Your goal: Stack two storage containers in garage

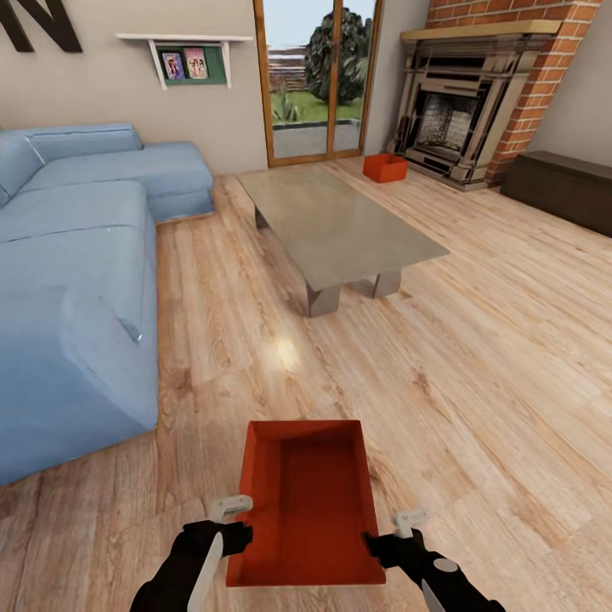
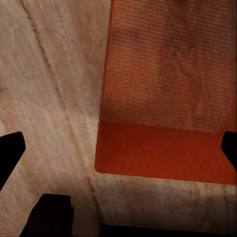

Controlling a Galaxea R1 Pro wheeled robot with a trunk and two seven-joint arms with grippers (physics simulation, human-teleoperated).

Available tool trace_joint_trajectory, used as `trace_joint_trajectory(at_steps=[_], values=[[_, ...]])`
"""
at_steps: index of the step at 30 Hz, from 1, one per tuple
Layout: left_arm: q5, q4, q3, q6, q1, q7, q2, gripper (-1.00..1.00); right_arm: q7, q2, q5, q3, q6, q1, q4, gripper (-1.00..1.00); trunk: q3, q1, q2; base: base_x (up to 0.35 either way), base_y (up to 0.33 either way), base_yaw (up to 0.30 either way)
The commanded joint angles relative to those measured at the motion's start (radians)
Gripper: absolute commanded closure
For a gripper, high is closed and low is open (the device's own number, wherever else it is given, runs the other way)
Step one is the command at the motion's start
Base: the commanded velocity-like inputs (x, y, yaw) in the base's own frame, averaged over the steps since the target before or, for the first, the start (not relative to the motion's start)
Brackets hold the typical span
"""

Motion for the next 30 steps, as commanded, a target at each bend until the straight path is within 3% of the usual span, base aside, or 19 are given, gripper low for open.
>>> trace_joint_trajectory(at_steps=[1,14,20,22,30], values=[[0.0,-0.001,0.002,0.005,0.0,-0.009,0.002,-1.0,0.0,0.005,-0.001,0.003,-0.003,0.0,0.001,-1.0,-0.001,0.0,0.0,0.0,0.0,0.0],[-0.002,-0.022,0.001,0.009,-0.011,-0.016,0.021,-1.0,-0.005,0.011,0.0,0.002,-0.003,0.0,0.002,-1.0,-0.001,0.0,0.0,0.0,0.0,0.0],[-0.06,-0.044,0.0,0.01,-0.017,-0.017,0.024,-1.0,-0.005,0.011,0.0,0.0,-0.006,0.0,0.002,-1.0,-0.001,0.0,0.0,0.0,0.0,0.0],[-0.062,-0.044,0.0,0.009,-0.017,-0.018,0.023,-1.0,-0.005,0.011,0.0,0.0,-0.006,0.0,0.002,-1.0,-0.001,0.0,0.0,0.0,0.0,0.0],[-0.065,-0.04,-0.002,0.008,-0.017,-0.021,0.018,-1.0,-0.006,0.011,-0.003,-0.002,-0.007,0.0,0.003,-1.0,-0.026,0.031,-0.056,0.0,0.0,0.0]])
